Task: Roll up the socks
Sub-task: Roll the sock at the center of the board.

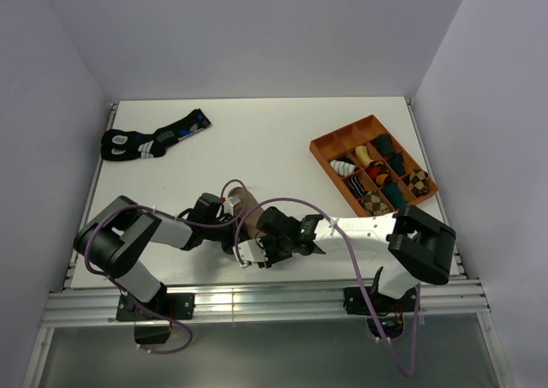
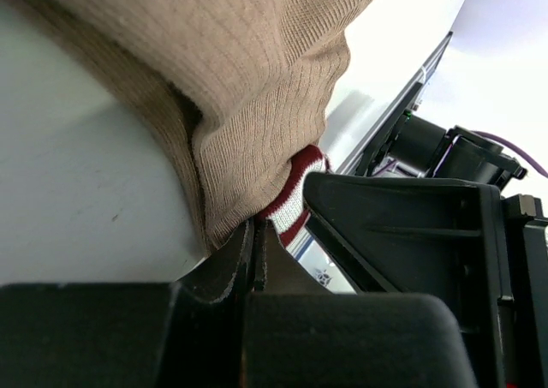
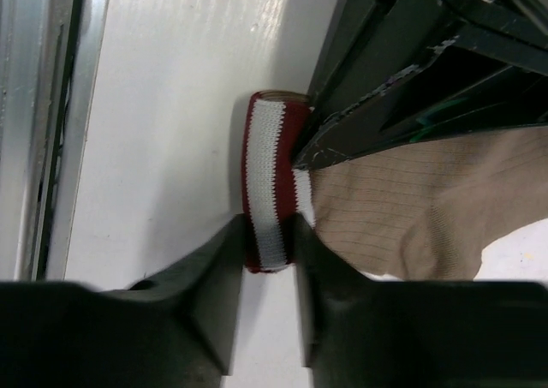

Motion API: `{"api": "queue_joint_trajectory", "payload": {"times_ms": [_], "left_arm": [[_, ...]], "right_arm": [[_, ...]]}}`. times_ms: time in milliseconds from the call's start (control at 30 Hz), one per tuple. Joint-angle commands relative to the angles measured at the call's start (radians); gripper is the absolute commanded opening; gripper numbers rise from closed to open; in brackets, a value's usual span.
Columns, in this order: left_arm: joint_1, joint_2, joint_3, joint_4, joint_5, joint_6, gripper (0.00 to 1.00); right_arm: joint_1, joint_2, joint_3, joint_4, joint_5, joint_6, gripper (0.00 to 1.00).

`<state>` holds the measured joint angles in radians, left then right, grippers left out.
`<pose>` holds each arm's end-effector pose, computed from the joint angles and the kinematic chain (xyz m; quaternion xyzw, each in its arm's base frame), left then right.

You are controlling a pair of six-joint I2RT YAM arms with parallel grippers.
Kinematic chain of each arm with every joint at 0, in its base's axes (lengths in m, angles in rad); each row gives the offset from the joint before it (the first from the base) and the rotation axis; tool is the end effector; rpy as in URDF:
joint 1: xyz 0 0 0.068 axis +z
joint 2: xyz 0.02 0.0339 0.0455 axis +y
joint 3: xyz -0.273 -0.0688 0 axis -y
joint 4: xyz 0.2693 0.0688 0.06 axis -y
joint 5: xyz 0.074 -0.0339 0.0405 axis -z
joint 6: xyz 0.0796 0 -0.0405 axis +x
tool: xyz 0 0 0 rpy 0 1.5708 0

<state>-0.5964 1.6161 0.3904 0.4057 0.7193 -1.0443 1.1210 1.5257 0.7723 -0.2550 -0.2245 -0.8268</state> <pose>0.1950 -0.1958 0.0552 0.0676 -0.8777 0.4743 0.0054 0.1258 0.3013 0.1175 -0.8071 0.5109 0.1469 0.2570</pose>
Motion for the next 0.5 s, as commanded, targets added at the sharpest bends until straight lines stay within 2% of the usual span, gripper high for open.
{"api": "queue_joint_trajectory", "payload": {"times_ms": [0, 200, 467], "left_arm": [[0.006, -0.019, -0.030, -0.039, -0.020, 0.024, 0.02], [0.012, -0.097, -0.041, -0.067, -0.086, 0.017, 0.14], [0.017, -0.232, -0.044, -0.110, -0.214, 0.021, 0.31]], "right_arm": [[0.007, 0.039, 0.056, -0.013, -0.007, 0.025, 0.31], [-0.006, 0.085, 0.114, -0.107, -0.048, 0.063, 0.20], [-0.087, 0.174, 0.263, -0.302, -0.163, 0.094, 0.18]]}}
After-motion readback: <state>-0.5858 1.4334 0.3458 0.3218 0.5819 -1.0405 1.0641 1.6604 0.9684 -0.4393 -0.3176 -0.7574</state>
